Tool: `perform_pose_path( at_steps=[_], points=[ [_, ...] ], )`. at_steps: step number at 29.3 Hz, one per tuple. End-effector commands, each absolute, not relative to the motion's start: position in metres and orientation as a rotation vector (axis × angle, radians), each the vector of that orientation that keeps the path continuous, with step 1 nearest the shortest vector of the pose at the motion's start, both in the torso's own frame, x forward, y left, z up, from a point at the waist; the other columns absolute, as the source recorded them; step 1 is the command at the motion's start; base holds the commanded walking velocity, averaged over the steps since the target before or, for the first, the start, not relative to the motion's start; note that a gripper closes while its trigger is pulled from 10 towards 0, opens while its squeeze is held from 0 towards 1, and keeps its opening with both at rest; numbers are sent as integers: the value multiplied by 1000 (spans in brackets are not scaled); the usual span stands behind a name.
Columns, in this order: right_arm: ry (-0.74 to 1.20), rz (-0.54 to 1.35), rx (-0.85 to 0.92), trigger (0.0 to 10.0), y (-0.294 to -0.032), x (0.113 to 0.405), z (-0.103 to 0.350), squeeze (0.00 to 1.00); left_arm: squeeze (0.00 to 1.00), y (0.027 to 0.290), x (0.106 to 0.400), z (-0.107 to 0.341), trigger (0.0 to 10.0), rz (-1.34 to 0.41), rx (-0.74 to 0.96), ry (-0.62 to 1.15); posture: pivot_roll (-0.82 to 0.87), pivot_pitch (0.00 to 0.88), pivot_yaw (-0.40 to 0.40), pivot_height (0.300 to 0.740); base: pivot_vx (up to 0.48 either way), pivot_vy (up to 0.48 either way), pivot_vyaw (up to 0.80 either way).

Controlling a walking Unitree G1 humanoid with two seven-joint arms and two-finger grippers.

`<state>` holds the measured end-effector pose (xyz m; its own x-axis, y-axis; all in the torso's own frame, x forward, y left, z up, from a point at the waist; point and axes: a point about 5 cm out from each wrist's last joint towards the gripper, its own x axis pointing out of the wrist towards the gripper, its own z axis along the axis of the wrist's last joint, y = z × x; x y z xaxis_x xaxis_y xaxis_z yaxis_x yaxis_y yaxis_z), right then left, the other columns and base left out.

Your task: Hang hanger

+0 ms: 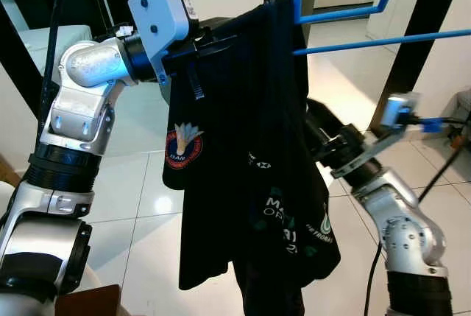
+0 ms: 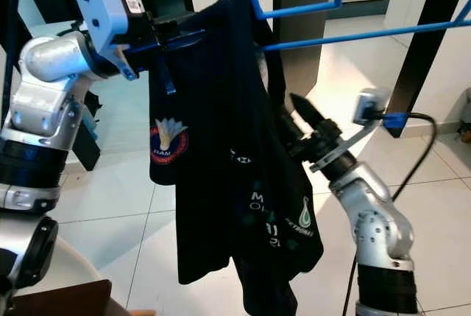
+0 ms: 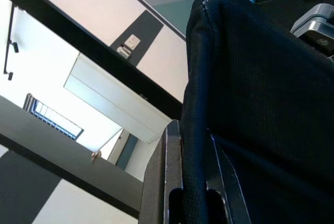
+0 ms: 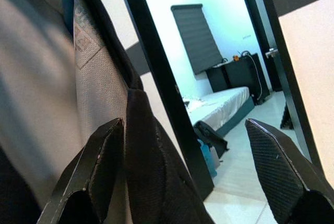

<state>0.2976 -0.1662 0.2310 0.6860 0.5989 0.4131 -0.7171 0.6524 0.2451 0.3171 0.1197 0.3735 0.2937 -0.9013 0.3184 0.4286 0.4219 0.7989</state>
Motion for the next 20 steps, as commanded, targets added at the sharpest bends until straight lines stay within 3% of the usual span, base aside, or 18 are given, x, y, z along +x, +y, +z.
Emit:
perform_pose_path(
  at_steps=[1, 6, 11, 20],
  points=[
    [-292, 777, 392, 10000, -164, 296, 231, 0, 0, 118, 316, 372, 10000, -972, 665, -858, -53, 0, 54, 740, 0, 0, 0],
    [-256, 800, 337, 10000, -163, 294, 230, 0, 0, 118, 318, 369, 10000, -972, 677, -846, -53, 0, 54, 740, 0, 0, 0],
    [-72, 627, 173, 10000, -172, 311, 213, 0, 0, 119, 318, 369, 10000, -966, 690, -843, -54, 0, 55, 740, 0, 0, 0],
    [40, 510, 54, 10000, -182, 320, 201, 0, 0, 118, 317, 370, 10000, -966, 684, -851, -55, 0, 52, 740, 0, 0, 0]
  ],
)
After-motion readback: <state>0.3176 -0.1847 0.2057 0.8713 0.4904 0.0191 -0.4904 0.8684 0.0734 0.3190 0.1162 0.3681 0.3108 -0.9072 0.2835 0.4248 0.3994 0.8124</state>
